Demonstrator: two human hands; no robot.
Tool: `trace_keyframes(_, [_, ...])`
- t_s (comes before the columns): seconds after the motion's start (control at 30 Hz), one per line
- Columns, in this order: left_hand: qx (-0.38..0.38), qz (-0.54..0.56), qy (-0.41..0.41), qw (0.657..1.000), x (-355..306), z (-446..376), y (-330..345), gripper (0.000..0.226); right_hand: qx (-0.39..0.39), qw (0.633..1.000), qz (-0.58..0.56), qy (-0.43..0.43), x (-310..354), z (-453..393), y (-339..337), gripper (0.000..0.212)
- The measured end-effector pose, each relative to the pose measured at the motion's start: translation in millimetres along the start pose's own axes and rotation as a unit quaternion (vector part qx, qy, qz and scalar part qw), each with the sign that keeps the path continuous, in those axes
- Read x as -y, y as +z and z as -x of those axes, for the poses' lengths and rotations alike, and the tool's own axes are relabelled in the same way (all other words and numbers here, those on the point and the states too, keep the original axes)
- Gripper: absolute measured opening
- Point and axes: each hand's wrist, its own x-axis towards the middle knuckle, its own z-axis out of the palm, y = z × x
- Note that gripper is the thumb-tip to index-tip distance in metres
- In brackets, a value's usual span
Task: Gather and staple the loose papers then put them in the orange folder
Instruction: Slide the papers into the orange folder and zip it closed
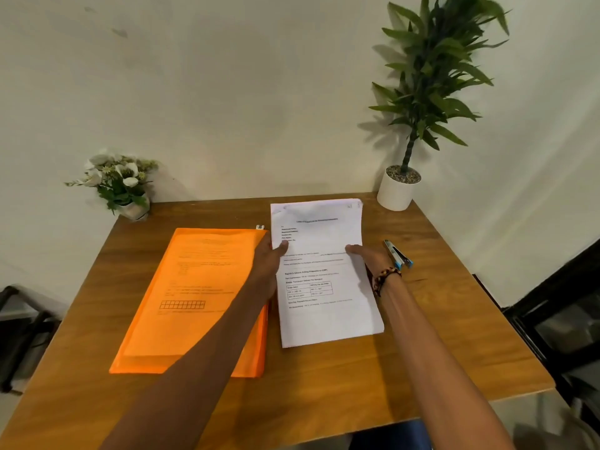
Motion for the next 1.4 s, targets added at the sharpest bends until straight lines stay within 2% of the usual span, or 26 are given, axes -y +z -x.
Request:
trace_keyframes(0.1, [0.022,0.045,-0.021,0.999,-8,0,-10,0.039,0.103,0.993,-0.042,-0.031,11,15,3,0.043])
trace_keyframes(0.23, [0.035,0.038,-0.044,0.998,-19,-5,-20,0.043,0.213,0.970,-0.114,-0.010,23,27,2,0.042])
trace_keyframes(0.27, [0.028,0.032,-0.047,0.998,-21,-6,-22,0.041,0.237,0.966,-0.105,-0.006,25,31,3,0.042])
trace_keyframes(0.33, [0.010,0.009,-0.055,0.998,-22,-7,-24,0.037,0.262,0.964,-0.016,-0.035,28,37,8,0.042])
trace_keyframes(0.4, [0.010,-0.020,-0.073,0.997,-19,-8,-24,0.035,0.245,0.960,0.102,-0.087,29,43,19,0.038])
trace_keyframes(0.5, [0.009,-0.044,-0.090,0.995,-13,-5,-24,0.036,0.145,0.947,0.226,-0.175,25,45,32,0.040])
trace_keyframes(0.57, [0.006,-0.041,-0.091,0.995,-15,-1,-24,0.036,0.091,0.951,0.228,-0.186,21,42,31,0.041])
trace_keyframes(0.6, [0.007,-0.046,-0.091,0.995,-16,-1,-26,0.036,0.090,0.955,0.214,-0.186,22,44,28,0.039])
trace_keyframes(0.7, [0.021,-0.065,-0.094,0.993,-16,1,-34,0.037,0.169,0.950,0.204,-0.165,21,43,16,0.027])
trace_keyframes(0.73, [0.030,-0.075,-0.091,0.993,-16,4,-35,0.036,0.174,0.951,0.196,-0.165,20,42,13,0.025])
trace_keyframes(0.83, [0.041,-0.160,-0.056,0.985,-17,9,-36,0.035,0.117,0.970,0.140,-0.164,16,38,7,0.029])
trace_keyframes(0.9, [0.002,-0.207,-0.018,0.978,-15,10,-38,0.035,0.106,0.971,0.125,-0.177,14,36,4,0.033])
trace_keyframes(0.97, [-0.062,-0.310,0.037,0.948,-8,8,-45,0.027,0.107,0.968,0.120,-0.191,14,34,-2,0.032])
trace_keyframes(1.03, [-0.091,-0.491,0.090,0.862,1,6,-54,0.022,0.106,0.969,0.110,-0.194,15,31,-8,0.031])
trace_keyframes(1.1, [-0.112,-0.605,0.096,0.783,12,9,-56,0.051,0.138,0.970,0.087,-0.179,15,29,-15,0.035])
trace_keyframes(1.17, [-0.144,-0.655,0.082,0.738,15,13,-52,0.072,0.166,0.970,0.066,-0.164,16,30,-20,0.057])
trace_keyframes(1.23, [-0.159,-0.671,0.086,0.719,17,14,-52,0.066,0.186,0.968,0.068,-0.151,14,28,-23,0.082])
trace_keyframes(1.27, [-0.168,-0.660,0.094,0.726,17,14,-53,0.054,0.191,0.967,0.075,-0.148,15,30,-23,0.076])
trace_keyframes(1.33, [-0.195,-0.627,0.108,0.747,13,14,-56,0.031,0.197,0.968,0.085,-0.133,14,29,-25,0.045])
trace_keyframes(1.4, [-0.204,-0.624,0.102,0.748,11,14,-59,0.038,0.198,0.969,0.091,-0.114,10,25,-30,0.032])
